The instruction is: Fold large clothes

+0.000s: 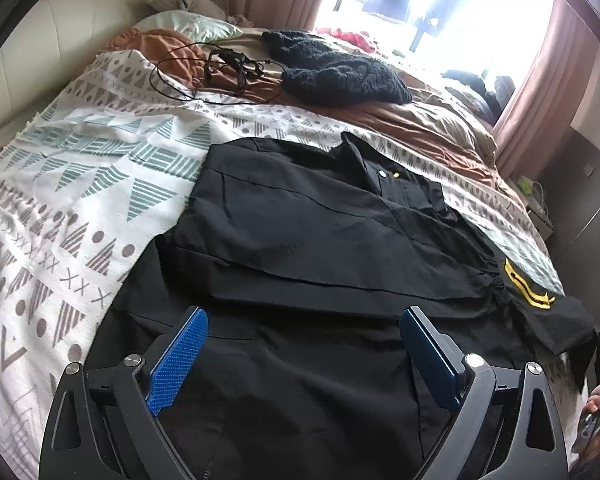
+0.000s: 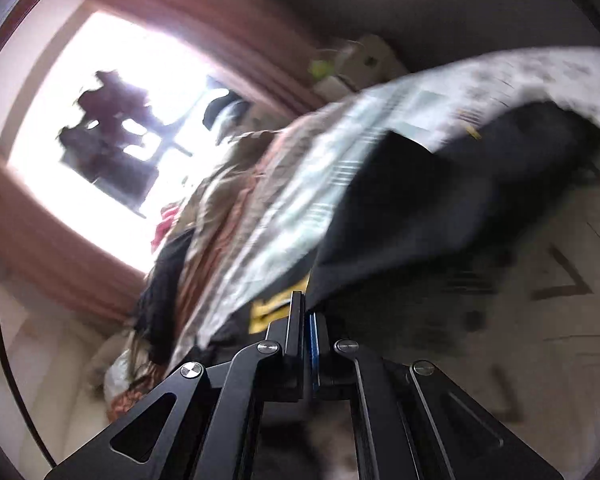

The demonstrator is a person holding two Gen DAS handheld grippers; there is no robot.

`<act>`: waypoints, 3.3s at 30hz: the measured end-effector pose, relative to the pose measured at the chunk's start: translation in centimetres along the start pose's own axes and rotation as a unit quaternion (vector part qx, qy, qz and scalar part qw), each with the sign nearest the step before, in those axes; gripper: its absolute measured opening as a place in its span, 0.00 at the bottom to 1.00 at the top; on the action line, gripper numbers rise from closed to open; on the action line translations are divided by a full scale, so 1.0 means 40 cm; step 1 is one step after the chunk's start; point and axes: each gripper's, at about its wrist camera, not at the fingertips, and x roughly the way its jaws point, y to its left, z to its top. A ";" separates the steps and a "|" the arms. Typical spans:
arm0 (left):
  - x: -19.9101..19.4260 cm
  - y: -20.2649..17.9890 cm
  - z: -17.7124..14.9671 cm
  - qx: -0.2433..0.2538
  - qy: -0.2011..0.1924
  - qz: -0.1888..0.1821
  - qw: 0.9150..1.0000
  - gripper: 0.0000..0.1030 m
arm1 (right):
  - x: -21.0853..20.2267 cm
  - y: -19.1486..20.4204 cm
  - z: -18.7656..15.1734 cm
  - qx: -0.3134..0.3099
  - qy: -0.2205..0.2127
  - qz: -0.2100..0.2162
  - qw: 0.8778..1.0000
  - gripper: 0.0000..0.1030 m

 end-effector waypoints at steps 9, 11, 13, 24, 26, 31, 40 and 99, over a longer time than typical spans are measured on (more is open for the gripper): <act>-0.039 0.064 0.010 -0.019 -0.007 -0.007 1.000 0.94 | -0.022 0.224 -0.072 -0.048 0.017 0.059 0.997 0.03; -0.049 0.086 0.011 -0.028 -0.009 -0.009 1.000 0.94 | -0.025 0.272 -0.096 -0.060 0.021 0.076 0.995 0.03; -0.059 0.107 0.014 -0.037 -0.012 -0.009 0.999 0.94 | -0.024 0.329 -0.126 -0.072 0.027 0.096 0.992 0.03; -0.080 0.195 0.027 -0.081 -0.012 -0.018 0.996 0.94 | 0.077 0.499 -0.327 -0.081 0.083 0.153 0.981 0.03; -0.077 0.203 0.029 -0.080 -0.010 -0.017 0.997 0.94 | 0.110 0.512 -0.364 -0.080 0.104 0.166 0.977 0.03; -0.078 0.216 0.035 -0.084 -0.010 -0.017 0.996 0.94 | 0.215 0.505 -0.462 -0.084 0.165 0.141 0.972 0.04; -0.080 0.175 0.032 -0.082 -0.010 -0.034 0.996 0.94 | 0.312 0.378 -0.559 -0.010 0.284 0.072 0.956 0.62; -0.127 0.483 0.022 -0.147 -0.010 0.064 0.987 0.94 | 0.156 0.716 -0.631 -0.202 0.185 0.175 0.946 0.10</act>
